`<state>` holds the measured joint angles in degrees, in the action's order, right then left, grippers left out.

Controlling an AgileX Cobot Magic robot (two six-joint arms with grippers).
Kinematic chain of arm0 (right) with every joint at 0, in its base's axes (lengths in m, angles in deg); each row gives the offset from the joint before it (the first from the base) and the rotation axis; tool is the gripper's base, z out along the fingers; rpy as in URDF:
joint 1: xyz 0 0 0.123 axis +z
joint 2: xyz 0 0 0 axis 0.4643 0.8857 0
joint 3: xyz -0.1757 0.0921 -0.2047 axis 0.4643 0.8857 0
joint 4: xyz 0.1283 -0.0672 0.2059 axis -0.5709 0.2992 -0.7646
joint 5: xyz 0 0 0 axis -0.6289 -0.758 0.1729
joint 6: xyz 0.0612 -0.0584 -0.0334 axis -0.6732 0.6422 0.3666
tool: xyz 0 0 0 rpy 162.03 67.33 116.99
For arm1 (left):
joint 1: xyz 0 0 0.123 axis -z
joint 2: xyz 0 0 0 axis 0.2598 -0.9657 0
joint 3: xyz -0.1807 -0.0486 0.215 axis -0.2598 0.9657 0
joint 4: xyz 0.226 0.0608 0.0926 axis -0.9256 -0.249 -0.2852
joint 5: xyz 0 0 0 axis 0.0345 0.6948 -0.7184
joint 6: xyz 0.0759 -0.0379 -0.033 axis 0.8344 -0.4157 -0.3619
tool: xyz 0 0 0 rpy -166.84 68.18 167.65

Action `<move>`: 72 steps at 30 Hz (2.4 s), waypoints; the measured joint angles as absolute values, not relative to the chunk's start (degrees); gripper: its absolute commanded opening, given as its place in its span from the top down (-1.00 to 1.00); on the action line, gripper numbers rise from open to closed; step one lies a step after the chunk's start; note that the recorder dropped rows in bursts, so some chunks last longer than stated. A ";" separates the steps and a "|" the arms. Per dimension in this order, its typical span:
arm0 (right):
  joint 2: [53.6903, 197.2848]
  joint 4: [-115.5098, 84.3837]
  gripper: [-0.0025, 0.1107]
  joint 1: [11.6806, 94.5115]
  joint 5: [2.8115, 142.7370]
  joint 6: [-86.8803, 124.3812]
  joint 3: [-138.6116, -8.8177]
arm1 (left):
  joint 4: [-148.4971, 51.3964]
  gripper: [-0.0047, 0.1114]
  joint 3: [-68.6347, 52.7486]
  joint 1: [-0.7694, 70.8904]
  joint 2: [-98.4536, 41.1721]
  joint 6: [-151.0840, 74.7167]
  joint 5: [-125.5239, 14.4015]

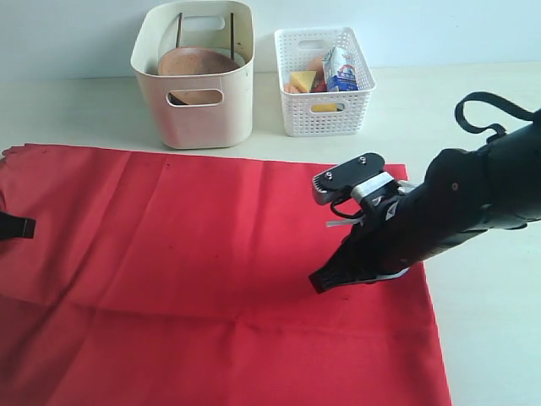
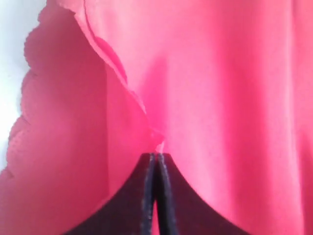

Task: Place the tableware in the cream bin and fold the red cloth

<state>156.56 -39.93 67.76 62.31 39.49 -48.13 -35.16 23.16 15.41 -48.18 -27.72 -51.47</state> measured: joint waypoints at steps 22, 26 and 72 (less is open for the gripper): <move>155.54 0.58 0.96 61.99 52.87 9.11 -48.74 | -34.76 -0.89 23.16 15.41 -46.91 -27.72 -51.34; 155.54 16.09 0.96 61.99 50.22 -6.26 -48.27 | -34.76 -0.89 23.16 15.41 -48.23 -27.60 -53.29; 155.54 26.95 0.96 61.67 45.51 -16.07 -47.32 | -34.13 -0.89 18.03 19.90 -53.05 -26.63 -46.82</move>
<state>155.54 26.95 61.67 45.51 -16.07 -47.32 -34.13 18.03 19.90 -53.05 -26.63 -46.82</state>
